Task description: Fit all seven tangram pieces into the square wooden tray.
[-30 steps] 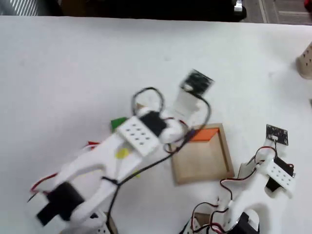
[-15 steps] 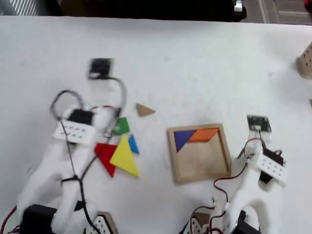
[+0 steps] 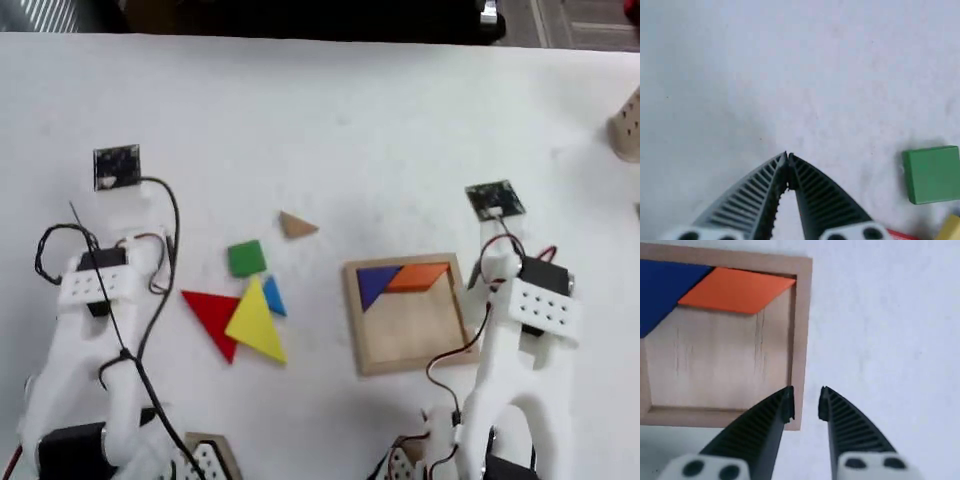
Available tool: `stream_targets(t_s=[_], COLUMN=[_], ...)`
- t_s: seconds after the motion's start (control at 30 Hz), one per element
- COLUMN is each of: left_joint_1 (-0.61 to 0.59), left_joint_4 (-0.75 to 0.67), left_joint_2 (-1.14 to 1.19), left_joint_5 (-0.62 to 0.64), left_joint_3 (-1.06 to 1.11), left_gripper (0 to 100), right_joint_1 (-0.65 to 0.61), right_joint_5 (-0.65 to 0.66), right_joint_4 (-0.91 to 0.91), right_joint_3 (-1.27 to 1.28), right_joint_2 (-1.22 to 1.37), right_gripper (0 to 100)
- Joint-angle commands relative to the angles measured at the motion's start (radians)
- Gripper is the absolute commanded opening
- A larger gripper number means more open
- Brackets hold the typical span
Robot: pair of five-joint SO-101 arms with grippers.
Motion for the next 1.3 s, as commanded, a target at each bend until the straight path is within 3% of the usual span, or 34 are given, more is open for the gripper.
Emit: stream_targets(t_s=[0.0,0.23,0.73,0.93,1.1,1.27], left_joint_1=[-0.012,-0.015,-0.012,-0.010,0.002,0.004], left_joint_4=[-0.029,-0.029,-0.031,-0.031,-0.031,-0.031], left_joint_2=[-0.047,-0.047,-0.047,-0.044,-0.042,-0.042], left_joint_5=[-0.012,-0.015,-0.017,-0.017,-0.017,-0.017], left_joint_3=[-0.006,-0.005,-0.003,-0.003,-0.003,-0.002], left_gripper=[3,3,3,3,3,3], right_joint_1=[-0.041,-0.047,-0.067,-0.091,-0.085,-0.084], right_joint_5=[0.017,0.020,0.018,0.005,-0.227,-0.365], right_joint_4=[-0.076,-0.139,-0.094,-0.094,-0.090,-0.088], right_joint_3=[0.012,0.034,-0.249,-0.255,-0.273,-0.319], right_joint_2=[-0.019,0.013,0.504,0.567,0.578,0.579], right_gripper=[15.7,18.7,18.2,3.3,2.9,3.3])
